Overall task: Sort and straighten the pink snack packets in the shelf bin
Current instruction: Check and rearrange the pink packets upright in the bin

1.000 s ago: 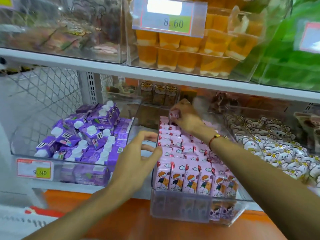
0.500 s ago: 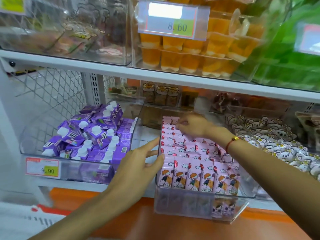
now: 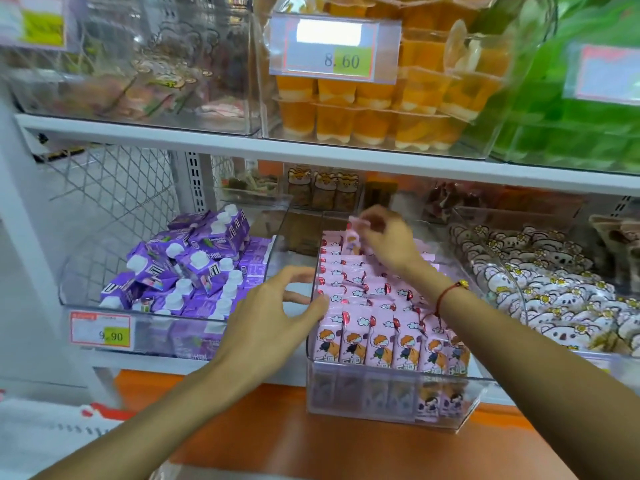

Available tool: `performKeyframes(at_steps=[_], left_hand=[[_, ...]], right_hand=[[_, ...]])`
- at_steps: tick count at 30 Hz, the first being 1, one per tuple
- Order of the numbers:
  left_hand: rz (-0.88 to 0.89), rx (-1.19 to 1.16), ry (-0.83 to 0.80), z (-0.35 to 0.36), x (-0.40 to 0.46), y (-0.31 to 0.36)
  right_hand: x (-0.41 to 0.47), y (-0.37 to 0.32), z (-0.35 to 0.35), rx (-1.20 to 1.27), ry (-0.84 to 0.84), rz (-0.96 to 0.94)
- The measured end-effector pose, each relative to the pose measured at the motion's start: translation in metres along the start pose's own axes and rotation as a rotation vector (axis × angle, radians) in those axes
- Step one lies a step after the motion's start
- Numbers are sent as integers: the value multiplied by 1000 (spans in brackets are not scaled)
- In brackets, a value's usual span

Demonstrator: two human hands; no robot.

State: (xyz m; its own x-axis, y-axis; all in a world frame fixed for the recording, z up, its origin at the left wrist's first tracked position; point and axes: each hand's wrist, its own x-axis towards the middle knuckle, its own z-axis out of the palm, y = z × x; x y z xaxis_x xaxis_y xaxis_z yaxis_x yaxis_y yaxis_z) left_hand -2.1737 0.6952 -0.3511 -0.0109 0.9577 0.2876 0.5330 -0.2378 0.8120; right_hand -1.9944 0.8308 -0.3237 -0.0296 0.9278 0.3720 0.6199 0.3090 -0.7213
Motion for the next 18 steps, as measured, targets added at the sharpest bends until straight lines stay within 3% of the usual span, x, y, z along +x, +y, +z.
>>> performKeyframes(at_steps=[3, 5, 8, 13, 18], left_hand=[[-14, -34, 102, -2, 5, 4], [42, -26, 148, -4, 9, 10], [146, -37, 153, -7, 20, 25], [214, -73, -32, 2, 26, 42], [241, -208, -207, 4, 13, 38]], right_hand=[[-6, -19, -11, 448, 236, 123], [-16, -27, -19, 608, 383, 185], [-43, -36, -33, 754, 459, 255], [-86, -46, -47, 871, 253, 307], [-109, -48, -49, 834, 85, 209]])
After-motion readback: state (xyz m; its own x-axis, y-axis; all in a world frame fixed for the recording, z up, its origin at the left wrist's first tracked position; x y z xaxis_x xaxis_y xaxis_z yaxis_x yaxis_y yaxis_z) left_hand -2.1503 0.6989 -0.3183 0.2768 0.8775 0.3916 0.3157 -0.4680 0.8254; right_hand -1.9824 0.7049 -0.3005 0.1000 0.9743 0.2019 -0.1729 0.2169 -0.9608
